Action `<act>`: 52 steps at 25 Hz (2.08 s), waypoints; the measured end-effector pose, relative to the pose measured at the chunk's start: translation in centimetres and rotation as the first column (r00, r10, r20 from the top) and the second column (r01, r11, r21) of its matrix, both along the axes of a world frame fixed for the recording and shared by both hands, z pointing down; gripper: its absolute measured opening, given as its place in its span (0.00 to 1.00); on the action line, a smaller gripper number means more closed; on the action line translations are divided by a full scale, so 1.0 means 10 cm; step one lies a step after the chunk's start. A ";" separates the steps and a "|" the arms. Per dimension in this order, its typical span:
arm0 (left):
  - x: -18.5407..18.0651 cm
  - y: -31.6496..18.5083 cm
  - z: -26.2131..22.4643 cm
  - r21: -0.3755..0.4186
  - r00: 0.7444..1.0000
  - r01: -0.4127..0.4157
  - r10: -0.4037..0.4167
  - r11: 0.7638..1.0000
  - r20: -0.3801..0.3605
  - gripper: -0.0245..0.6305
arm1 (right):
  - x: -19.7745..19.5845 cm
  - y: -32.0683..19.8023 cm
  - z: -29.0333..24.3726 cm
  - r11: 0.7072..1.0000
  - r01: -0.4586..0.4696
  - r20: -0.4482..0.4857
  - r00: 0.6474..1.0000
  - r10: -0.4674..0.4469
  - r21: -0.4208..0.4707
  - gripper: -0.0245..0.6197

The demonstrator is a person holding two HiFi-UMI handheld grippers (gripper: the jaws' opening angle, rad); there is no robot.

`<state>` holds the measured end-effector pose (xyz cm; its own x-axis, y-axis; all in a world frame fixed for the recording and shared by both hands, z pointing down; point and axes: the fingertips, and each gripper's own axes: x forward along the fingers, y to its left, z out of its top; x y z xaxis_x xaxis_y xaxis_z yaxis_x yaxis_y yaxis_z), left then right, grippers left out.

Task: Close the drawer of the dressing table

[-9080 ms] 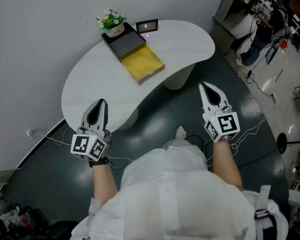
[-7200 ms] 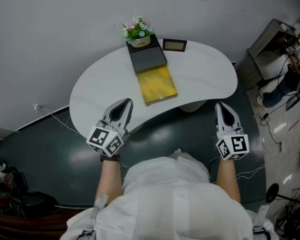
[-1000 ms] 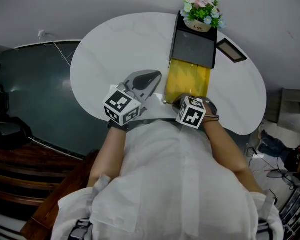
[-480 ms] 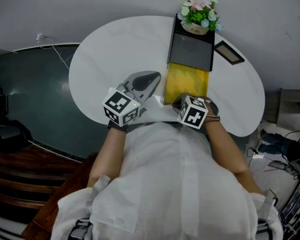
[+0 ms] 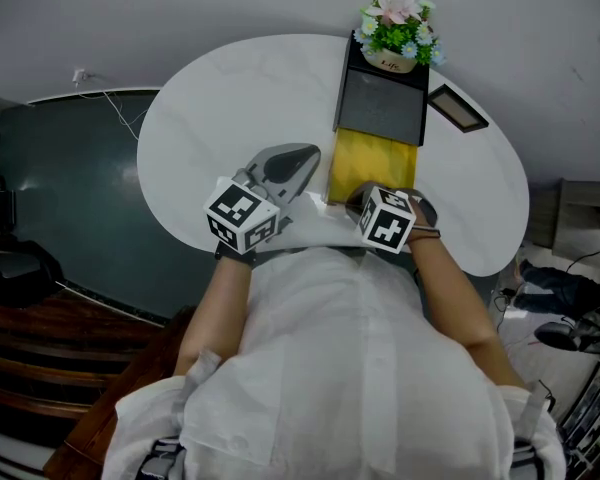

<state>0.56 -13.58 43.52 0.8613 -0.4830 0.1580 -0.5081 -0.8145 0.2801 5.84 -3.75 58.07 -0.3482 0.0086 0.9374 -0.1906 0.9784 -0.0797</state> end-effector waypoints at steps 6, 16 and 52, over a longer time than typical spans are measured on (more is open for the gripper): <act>0.00 -0.03 0.03 -0.007 1.000 0.003 -0.003 1.000 0.002 0.07 | 0.02 -0.08 0.03 1.000 -0.002 -0.008 1.000 0.002 0.008 0.07; -0.04 -0.04 0.01 -0.007 1.000 0.011 -0.011 1.000 -0.003 0.07 | 0.03 -0.15 0.03 1.000 -0.010 -0.014 1.000 0.010 0.017 0.07; -0.11 -0.20 0.10 -0.036 1.000 0.025 -0.025 0.999 -0.007 0.07 | 0.14 -0.66 0.10 0.997 -0.043 -0.056 0.997 0.046 0.062 0.07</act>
